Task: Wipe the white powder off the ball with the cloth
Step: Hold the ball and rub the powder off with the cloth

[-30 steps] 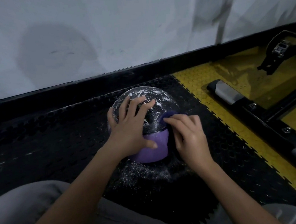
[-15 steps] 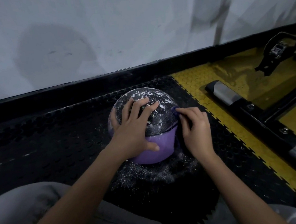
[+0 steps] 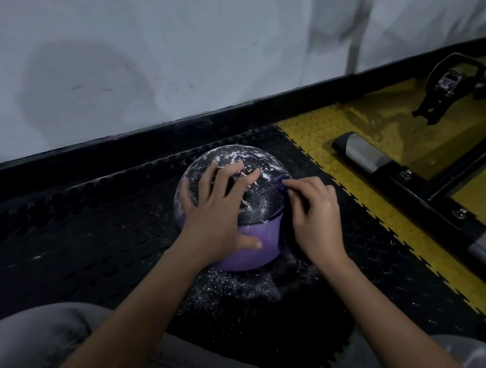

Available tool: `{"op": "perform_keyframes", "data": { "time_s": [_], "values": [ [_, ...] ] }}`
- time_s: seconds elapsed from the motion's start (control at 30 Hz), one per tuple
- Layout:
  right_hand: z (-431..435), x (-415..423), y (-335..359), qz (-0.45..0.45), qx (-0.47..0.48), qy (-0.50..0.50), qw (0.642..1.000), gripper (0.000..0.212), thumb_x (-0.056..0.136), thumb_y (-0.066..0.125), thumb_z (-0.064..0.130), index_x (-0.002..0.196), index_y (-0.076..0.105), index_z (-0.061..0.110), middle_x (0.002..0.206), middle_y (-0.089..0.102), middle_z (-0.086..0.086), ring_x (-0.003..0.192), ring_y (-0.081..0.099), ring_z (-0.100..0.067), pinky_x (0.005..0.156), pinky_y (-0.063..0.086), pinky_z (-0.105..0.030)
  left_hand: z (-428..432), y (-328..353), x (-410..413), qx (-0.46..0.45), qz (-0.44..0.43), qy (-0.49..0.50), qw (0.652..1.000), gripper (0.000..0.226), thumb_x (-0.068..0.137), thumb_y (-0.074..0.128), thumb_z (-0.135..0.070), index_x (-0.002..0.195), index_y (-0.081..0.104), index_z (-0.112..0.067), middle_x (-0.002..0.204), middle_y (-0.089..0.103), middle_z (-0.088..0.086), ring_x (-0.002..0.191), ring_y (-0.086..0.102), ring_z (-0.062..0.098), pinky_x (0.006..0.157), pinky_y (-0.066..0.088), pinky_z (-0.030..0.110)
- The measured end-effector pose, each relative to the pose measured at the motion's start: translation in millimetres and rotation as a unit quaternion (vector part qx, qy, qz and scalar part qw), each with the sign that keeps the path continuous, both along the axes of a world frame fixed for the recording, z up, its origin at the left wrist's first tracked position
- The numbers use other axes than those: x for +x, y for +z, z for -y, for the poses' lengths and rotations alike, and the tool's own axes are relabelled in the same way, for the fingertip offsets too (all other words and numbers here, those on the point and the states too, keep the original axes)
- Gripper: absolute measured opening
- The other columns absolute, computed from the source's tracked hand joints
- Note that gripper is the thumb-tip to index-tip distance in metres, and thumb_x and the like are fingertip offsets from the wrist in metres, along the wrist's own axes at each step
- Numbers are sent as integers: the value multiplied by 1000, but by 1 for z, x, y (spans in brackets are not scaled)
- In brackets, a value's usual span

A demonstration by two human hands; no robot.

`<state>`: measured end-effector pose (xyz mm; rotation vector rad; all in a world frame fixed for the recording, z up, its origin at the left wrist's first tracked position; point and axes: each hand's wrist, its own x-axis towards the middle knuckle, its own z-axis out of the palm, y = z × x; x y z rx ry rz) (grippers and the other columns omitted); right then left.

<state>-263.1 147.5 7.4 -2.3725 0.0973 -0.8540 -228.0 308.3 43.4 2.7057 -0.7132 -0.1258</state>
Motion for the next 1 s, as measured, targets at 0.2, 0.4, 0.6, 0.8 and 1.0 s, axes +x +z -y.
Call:
{"op": "perform_keyframes", "data": {
  "time_s": [0.2, 0.4, 0.6, 0.8, 1.0],
  "values": [
    [-17, -16, -2, 22, -91, 74, 993, 19, 89, 55, 8, 102, 68, 9, 99, 63, -1, 82, 46, -22, 76, 37, -20, -4, -2, 0, 15, 24, -5, 1000, 109, 59, 73, -61, 141, 3, -49, 146, -7, -21, 136, -23, 7, 106, -13, 58],
    [6, -3, -8, -7, 0, -22, 1000, 19, 87, 57, 6, 101, 69, 9, 94, 65, -2, 81, 52, -27, 81, 27, -1, -4, 1, 5, 16, 15, -2, 1000, 113, 56, 75, -62, 141, 2, -50, 146, -6, -21, 137, -23, 10, 105, -15, 59],
    [-26, -23, -13, 18, -91, 86, 992, 21, 89, 53, 12, 104, 68, 9, 103, 63, -1, 86, 46, -22, 78, 40, -24, -8, 0, 8, 9, 16, 17, 1000, 110, 56, 75, -61, 141, 6, -49, 148, -3, -20, 136, -22, 7, 106, -13, 58],
    [-3, -4, -14, 15, 7, 0, 1000, 19, 86, 56, 4, 100, 68, 9, 99, 64, -4, 83, 54, -28, 83, 29, -6, -10, 2, 15, -19, 0, 22, 1000, 112, 53, 76, -62, 141, 8, -51, 148, -1, -20, 137, -20, 8, 106, -16, 56],
    [-36, -21, -14, 47, -147, 114, 981, 19, 88, 54, 8, 102, 68, 6, 103, 64, -7, 82, 46, -26, 78, 39, -26, -9, -1, 14, -25, 17, 31, 999, 103, 61, 74, -50, 141, 10, -49, 148, 2, -18, 137, -17, 7, 107, -13, 56]
  ]
}}
